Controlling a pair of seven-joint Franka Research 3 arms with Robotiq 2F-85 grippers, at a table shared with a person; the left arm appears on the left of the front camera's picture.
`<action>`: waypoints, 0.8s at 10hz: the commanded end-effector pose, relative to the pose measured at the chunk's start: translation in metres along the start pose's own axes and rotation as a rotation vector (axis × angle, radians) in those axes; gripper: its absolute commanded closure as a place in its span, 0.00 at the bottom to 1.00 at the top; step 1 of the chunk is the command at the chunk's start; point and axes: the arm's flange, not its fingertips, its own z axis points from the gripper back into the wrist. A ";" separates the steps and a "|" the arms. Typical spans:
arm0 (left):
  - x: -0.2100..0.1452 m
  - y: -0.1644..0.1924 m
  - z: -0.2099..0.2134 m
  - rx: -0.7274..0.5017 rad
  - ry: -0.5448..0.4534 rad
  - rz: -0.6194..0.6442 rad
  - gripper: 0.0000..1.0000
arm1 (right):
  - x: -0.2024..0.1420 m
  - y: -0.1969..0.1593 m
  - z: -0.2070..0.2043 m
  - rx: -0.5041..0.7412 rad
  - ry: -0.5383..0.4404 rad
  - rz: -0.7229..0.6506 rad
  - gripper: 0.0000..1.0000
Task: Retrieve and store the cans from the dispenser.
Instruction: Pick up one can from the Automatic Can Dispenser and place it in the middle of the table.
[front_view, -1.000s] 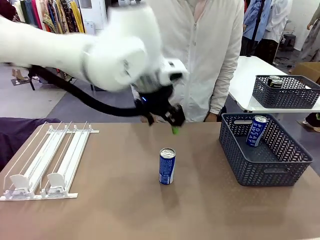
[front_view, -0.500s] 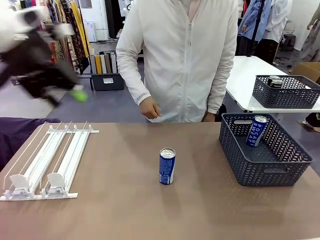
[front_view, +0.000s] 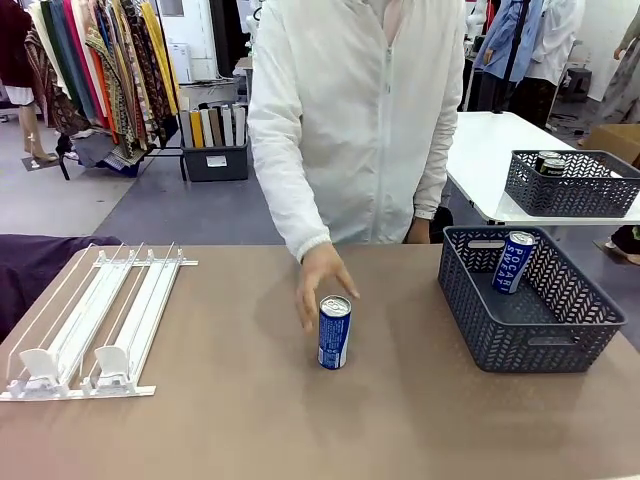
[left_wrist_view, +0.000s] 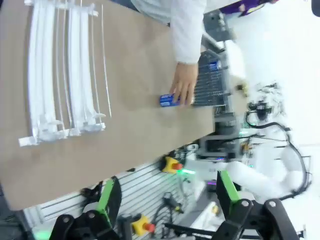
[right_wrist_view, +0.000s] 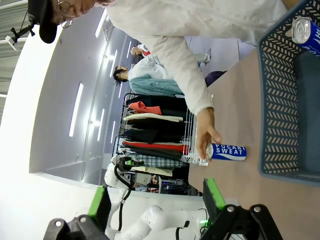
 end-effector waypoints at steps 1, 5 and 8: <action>0.016 0.040 -0.020 -0.147 0.074 0.018 0.00 | 0.000 0.001 0.001 -0.005 0.010 0.026 0.00; 0.000 0.000 0.000 0.000 0.000 0.000 0.00 | 0.000 0.001 0.001 -0.005 0.010 0.026 0.00; 0.000 0.000 0.000 0.000 0.000 0.000 0.00 | 0.000 0.001 0.001 -0.005 0.010 0.026 0.00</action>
